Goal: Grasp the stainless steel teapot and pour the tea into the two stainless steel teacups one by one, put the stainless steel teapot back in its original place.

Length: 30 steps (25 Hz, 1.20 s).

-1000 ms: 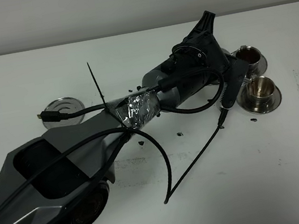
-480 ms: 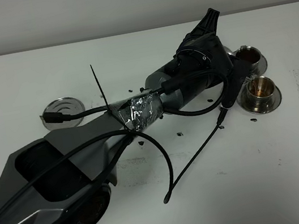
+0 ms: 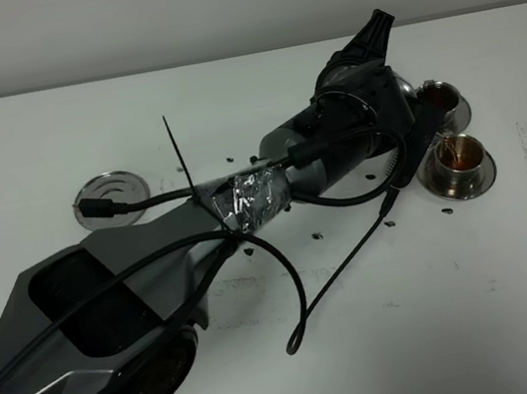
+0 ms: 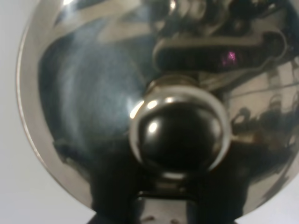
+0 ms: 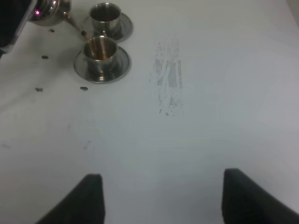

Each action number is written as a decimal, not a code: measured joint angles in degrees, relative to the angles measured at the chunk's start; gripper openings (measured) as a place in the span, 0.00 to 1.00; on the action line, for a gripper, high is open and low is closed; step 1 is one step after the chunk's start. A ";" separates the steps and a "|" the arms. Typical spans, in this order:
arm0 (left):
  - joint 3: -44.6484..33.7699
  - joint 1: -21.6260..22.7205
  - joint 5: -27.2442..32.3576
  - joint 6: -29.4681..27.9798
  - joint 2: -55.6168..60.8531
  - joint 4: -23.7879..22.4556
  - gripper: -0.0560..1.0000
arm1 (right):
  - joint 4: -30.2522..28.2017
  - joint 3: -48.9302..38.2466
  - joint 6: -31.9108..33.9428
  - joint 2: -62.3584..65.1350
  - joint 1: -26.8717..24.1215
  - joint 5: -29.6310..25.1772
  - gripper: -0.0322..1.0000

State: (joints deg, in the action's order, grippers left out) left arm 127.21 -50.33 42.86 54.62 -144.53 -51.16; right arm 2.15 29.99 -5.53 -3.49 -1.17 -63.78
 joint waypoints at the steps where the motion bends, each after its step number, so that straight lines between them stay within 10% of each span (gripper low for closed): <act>1: 0.00 -0.05 0.00 0.00 0.00 -0.41 0.21 | 0.00 0.00 0.00 0.00 0.00 0.00 0.54; 30: 0.00 -0.29 -1.70 -0.06 -0.46 -5.08 0.21 | 0.00 0.00 0.01 0.00 0.00 0.00 0.54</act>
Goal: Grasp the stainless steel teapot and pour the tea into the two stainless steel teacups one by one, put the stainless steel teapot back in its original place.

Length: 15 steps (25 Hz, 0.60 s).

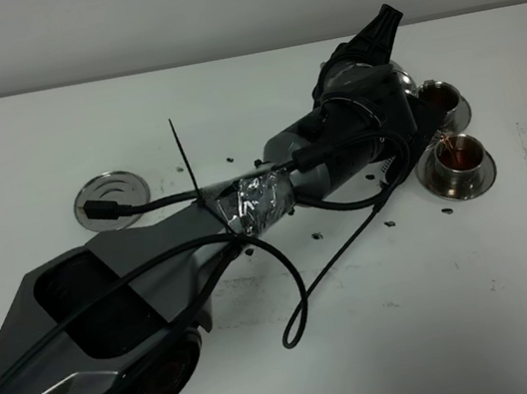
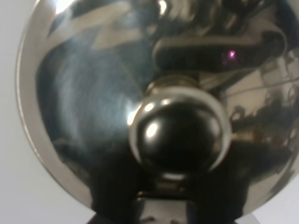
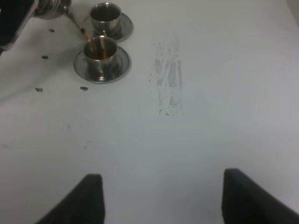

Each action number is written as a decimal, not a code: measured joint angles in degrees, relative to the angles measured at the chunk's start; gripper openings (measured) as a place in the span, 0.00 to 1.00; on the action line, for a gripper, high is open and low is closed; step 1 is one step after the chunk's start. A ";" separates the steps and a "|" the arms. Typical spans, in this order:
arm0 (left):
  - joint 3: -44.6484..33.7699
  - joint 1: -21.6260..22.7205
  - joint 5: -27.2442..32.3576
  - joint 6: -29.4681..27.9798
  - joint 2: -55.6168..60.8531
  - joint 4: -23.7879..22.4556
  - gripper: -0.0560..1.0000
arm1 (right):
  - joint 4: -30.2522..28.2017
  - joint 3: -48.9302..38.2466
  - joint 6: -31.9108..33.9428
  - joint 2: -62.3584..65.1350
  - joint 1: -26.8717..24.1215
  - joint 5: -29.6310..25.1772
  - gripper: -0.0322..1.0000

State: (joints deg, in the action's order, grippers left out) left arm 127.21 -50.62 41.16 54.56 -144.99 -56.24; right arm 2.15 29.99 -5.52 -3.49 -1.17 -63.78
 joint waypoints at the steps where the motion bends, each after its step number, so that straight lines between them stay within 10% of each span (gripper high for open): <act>1: 0.00 0.00 -0.10 0.00 0.00 -0.06 0.21 | 0.00 0.00 0.00 0.00 0.00 0.00 0.54; 15: 0.00 -0.17 -0.36 0.00 0.00 -2.81 0.21 | 0.00 0.00 0.00 0.00 0.00 0.00 0.54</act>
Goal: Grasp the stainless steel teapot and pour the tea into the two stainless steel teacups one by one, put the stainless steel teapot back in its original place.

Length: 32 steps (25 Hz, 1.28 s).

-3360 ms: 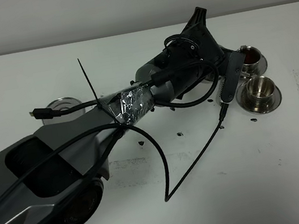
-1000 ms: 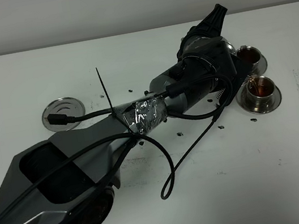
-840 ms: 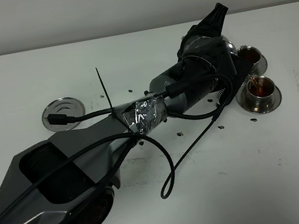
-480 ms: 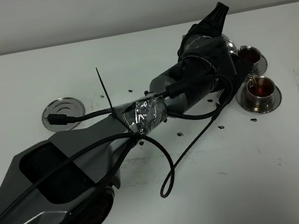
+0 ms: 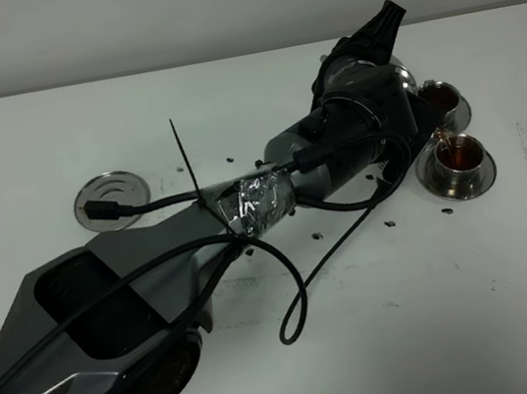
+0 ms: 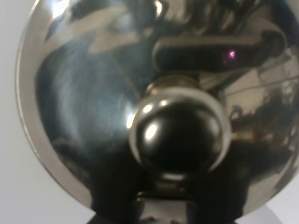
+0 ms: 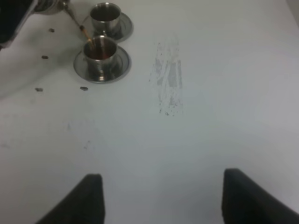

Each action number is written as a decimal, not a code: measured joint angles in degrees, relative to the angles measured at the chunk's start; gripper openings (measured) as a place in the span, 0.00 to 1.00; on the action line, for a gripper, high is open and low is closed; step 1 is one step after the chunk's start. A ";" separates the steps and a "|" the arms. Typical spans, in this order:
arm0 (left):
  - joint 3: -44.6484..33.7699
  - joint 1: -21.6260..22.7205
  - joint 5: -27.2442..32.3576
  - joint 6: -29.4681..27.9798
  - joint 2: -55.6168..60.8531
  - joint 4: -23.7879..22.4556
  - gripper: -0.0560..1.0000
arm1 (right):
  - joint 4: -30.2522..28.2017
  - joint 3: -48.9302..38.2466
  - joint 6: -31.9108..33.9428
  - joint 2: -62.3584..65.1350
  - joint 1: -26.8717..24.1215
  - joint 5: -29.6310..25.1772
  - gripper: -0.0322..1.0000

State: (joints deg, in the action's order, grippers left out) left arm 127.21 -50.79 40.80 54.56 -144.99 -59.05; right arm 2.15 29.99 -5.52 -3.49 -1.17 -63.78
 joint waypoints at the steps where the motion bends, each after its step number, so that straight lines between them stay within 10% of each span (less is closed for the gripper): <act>1: 0.00 0.00 0.00 0.00 0.00 0.00 0.21 | 0.00 0.00 0.00 0.00 0.00 0.00 0.54; 32: 0.00 -0.49 -1.06 0.12 0.00 -1.70 0.21 | -0.04 0.00 0.00 0.00 0.00 0.00 0.54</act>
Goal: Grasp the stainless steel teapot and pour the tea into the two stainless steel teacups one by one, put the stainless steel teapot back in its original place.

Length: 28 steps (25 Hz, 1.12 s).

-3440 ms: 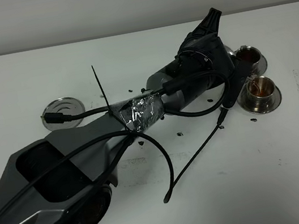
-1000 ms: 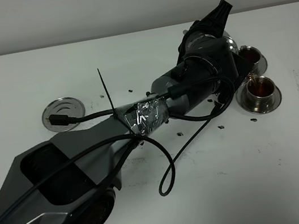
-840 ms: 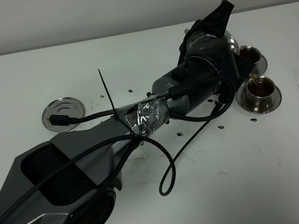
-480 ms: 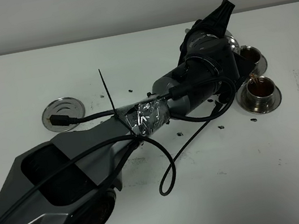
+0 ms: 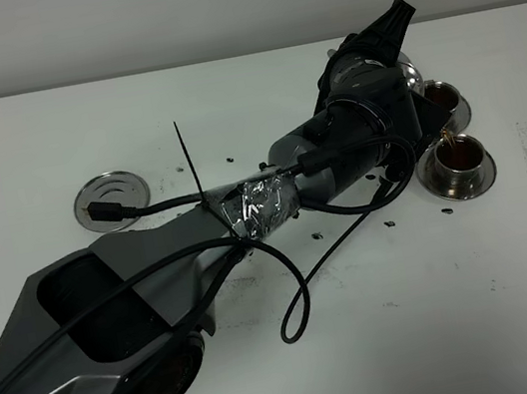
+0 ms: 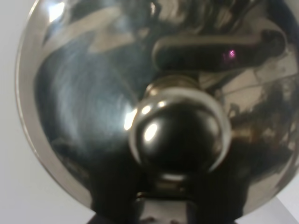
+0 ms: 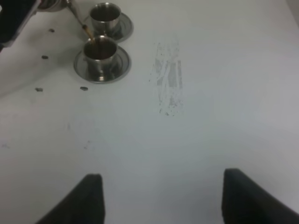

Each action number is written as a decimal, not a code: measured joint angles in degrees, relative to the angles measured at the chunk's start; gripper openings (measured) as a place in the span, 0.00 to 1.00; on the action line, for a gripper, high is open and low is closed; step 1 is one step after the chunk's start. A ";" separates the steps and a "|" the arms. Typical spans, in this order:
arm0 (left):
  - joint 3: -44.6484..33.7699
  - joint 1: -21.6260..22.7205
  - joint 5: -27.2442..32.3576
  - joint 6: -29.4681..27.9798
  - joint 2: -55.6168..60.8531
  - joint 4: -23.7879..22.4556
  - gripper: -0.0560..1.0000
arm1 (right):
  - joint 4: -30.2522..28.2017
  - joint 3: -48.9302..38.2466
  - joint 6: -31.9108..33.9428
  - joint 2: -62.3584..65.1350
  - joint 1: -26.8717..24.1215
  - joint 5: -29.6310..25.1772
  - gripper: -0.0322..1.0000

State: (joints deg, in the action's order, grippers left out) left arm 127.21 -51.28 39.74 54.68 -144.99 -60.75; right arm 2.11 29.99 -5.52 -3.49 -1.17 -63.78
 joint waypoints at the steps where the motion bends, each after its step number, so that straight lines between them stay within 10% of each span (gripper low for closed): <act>1: 0.00 0.00 0.00 0.00 0.00 0.00 0.21 | 0.00 0.00 0.00 0.00 0.00 0.00 0.54; 10: 0.00 0.00 0.31 -0.10 0.00 1.71 0.21 | 0.00 0.00 0.00 0.00 0.00 0.00 0.54; 28: 0.00 3.04 6.38 -7.22 4.40 22.42 0.21 | 0.00 0.00 0.00 0.00 0.00 0.00 0.54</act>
State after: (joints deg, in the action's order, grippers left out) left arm 127.21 -48.24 46.12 47.46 -140.59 -38.33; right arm 2.11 29.99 -5.52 -3.49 -1.17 -63.78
